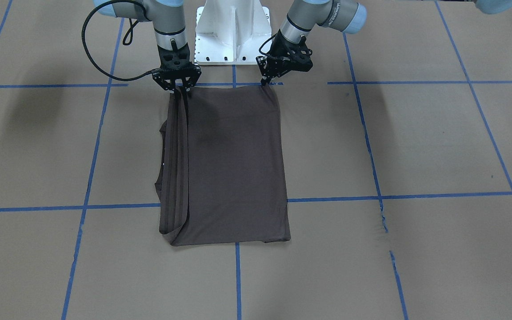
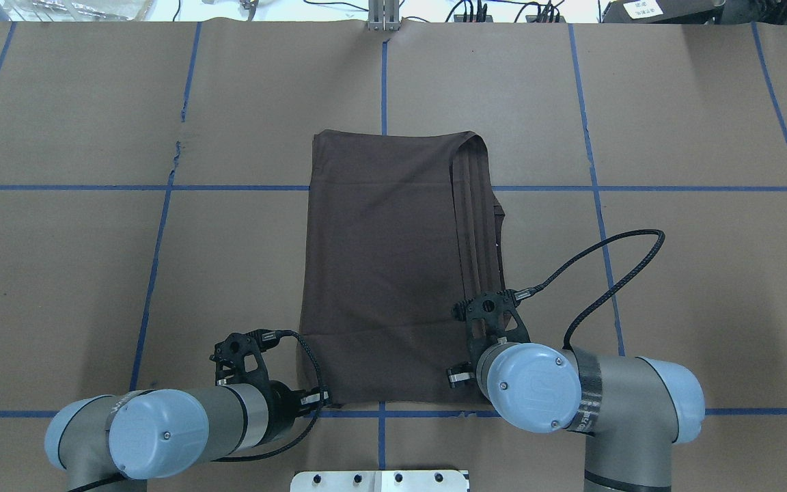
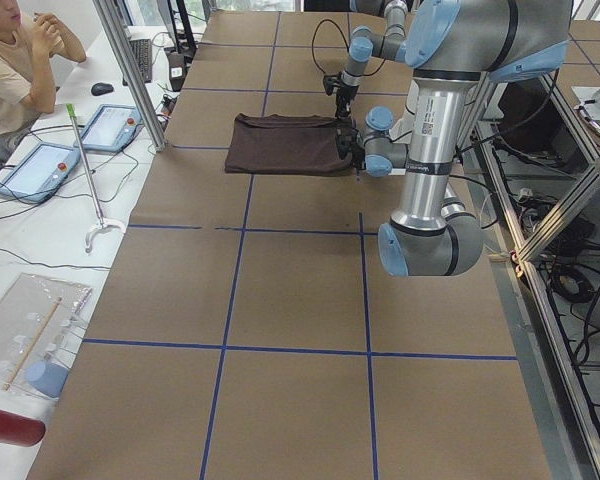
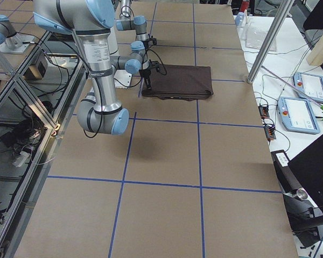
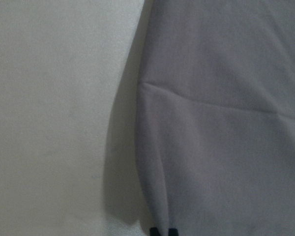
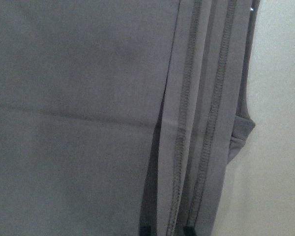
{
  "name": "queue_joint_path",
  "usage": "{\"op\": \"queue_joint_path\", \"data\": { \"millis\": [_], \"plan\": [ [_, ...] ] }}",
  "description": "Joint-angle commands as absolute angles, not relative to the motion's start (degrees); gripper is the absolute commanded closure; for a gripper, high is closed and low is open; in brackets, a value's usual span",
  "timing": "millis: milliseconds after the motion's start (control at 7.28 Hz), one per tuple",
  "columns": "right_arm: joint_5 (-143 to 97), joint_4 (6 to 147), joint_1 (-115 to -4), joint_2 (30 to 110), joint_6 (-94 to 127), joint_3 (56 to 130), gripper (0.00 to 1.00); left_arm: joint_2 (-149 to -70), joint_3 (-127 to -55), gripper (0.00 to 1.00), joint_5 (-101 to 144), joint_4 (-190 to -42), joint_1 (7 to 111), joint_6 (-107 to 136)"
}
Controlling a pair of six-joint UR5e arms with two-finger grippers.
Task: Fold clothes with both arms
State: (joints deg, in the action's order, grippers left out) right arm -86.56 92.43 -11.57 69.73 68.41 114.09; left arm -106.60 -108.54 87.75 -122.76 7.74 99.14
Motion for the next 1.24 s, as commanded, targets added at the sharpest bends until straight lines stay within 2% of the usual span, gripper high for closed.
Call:
{"op": "queue_joint_path", "data": {
  "millis": [0, 275, 549, 961, 1098],
  "plan": [
    [-86.7, 92.2, -11.4, 69.7, 68.3, 112.9, 0.71, -106.5, -108.5, 1.00, 87.7, -122.8, 7.9, 99.1],
    [-86.4, 92.4, -11.4, 69.5, 68.8, 112.9, 1.00, -106.6, -108.5, 1.00, 87.7, -122.8, 8.1, 99.1],
    [-86.4, 92.3, -12.3, 69.5, 69.3, 113.6, 1.00, -106.6, -108.5, 1.00, 87.7, -122.7, 8.1, 98.9],
    [-85.9, 91.6, -12.2, 75.0, 77.2, 114.7, 1.00, -106.6, -108.5, 1.00, 87.7, -122.8, 8.1, 98.8],
    [-85.8, 91.6, -12.0, 75.1, 79.2, 114.6, 0.77, -106.6, -108.3, 1.00, 87.7, -122.8, 8.1, 98.7]
  ]
}}
